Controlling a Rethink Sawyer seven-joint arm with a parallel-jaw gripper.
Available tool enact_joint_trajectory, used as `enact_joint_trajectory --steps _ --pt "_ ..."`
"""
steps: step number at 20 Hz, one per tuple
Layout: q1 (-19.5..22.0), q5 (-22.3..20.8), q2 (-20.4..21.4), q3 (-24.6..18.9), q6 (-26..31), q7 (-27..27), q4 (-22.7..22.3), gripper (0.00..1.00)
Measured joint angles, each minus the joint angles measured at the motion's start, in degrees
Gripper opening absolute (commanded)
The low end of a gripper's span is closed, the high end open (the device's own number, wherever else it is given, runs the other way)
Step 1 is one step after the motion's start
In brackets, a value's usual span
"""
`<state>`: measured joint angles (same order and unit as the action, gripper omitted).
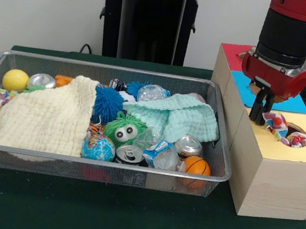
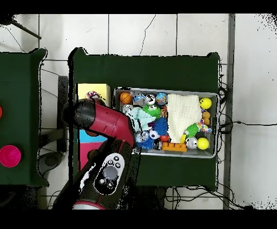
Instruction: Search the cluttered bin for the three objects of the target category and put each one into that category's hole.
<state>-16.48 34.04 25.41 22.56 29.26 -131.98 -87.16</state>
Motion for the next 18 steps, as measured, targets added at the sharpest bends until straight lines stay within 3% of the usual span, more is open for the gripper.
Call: enact_joint_trajectory --steps 18 --pt "-1.00 0.12 -1.84 2.09 3.31 -0.22 2.88 0.00"
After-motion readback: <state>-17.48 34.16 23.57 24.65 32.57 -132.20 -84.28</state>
